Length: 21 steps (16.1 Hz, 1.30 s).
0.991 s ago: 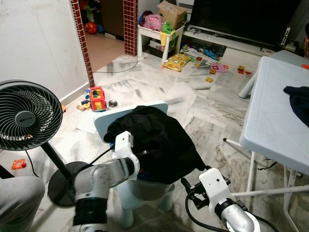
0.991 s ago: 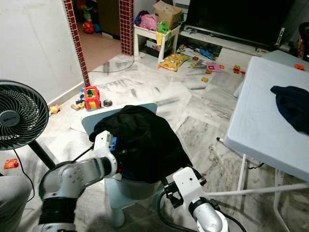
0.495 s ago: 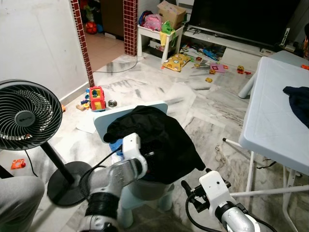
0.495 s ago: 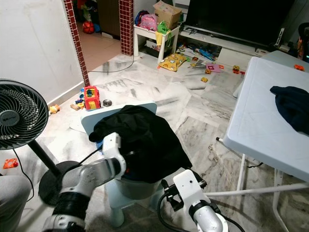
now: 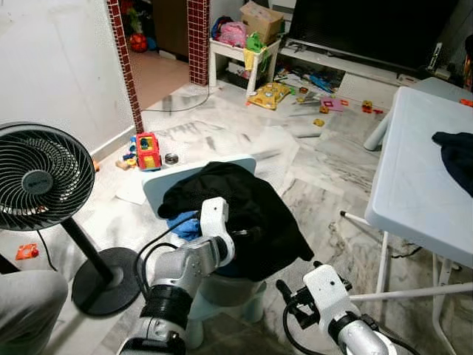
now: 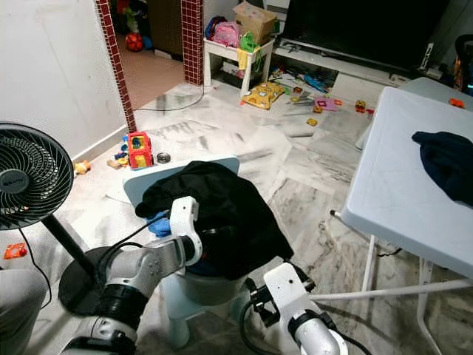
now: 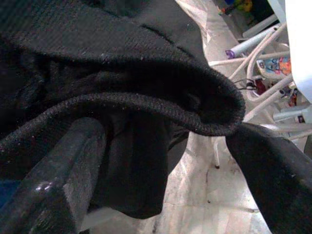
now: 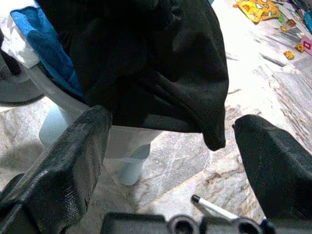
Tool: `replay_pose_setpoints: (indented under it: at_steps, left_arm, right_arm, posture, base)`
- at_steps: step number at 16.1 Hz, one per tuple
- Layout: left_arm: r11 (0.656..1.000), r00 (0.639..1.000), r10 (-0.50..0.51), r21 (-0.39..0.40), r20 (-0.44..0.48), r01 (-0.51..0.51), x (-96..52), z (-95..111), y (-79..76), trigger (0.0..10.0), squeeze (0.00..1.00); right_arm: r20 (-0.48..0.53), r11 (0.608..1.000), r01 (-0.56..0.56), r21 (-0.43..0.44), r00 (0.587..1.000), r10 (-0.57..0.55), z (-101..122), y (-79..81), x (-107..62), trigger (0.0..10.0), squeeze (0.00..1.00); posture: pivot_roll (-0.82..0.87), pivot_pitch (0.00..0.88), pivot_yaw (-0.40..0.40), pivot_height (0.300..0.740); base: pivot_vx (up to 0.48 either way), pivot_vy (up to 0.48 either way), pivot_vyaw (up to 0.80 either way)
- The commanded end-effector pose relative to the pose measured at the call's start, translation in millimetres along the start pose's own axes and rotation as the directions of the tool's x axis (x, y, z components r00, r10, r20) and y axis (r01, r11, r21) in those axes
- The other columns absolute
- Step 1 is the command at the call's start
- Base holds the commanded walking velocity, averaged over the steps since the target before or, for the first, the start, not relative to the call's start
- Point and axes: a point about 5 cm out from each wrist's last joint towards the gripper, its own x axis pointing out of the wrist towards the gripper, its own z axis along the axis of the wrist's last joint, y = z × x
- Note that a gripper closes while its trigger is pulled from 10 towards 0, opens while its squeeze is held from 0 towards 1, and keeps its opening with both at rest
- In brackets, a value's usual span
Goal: Hang hanger
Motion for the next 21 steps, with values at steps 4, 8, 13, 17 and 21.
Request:
replay_pose_setpoints:
  at_steps: [4, 8, 13, 17, 21]
  left_arm:
    - [0.998, 0.999, -0.021, 0.055, 0.034, 0.019, 11.3, 4.6, -5.6, 9.6, 0.0]
    - [0.998, 0.999, -0.02, 0.065, 0.035, 0.017, 16.3, 4.7, -0.4, 0.0, 0.0]
    - [0.997, 0.997, 0.014, 0.072, 0.081, -0.02, 18.4, 8.8, 5.6, 0.0, 0.0]
    - [0.997, 0.993, 0.028, 0.075, 0.113, -0.037, 19.2, 14.3, 8.1, 0.0, 0.0]
    - [0.996, 0.991, 0.037, 0.07, 0.126, -0.046, 19.4, 16.6, 10.0, 0.0, 0.0]
  right_arm:
    - [0.02, 1.0, 0.001, -0.012, 1.0, -0.001, 5.6, -0.4, -1.4, 10.0, 0.0]
    - [0.017, 1.0, 0.004, -0.003, 1.0, -0.004, 4.0, 2.5, -3.8, 10.0, 0.0]
    - [0.016, 1.0, 0.007, -0.001, 1.0, -0.007, 3.8, 0.6, -3.1, 10.0, 0.0]
    - [0.018, 1.0, 0.009, -0.004, 1.0, -0.009, 3.6, -0.5, -2.8, 10.0, 0.0]
    - [0.016, 1.0, 0.011, -0.001, 1.0, -0.011, 3.0, -1.8, -3.0, 10.0, 0.0]
  posture:
    - [0.01, 0.0, -0.085, 0.74]
    - [0.01, 0.009, -0.077, 0.74]
    - [0.01, 0.011, -0.08, 0.74]
    - [0.0, 0.007, -0.081, 0.74]
    - [0.0, 0.004, -0.08, 0.74]
  base:
    - [0.0, 0.0, 0.0]
    - [0.0, 0.0, 0.0]
    - [0.0, 0.0, 0.0]
    - [0.0, 0.0, 0.0]
    - [0.0, 0.0, 0.0]
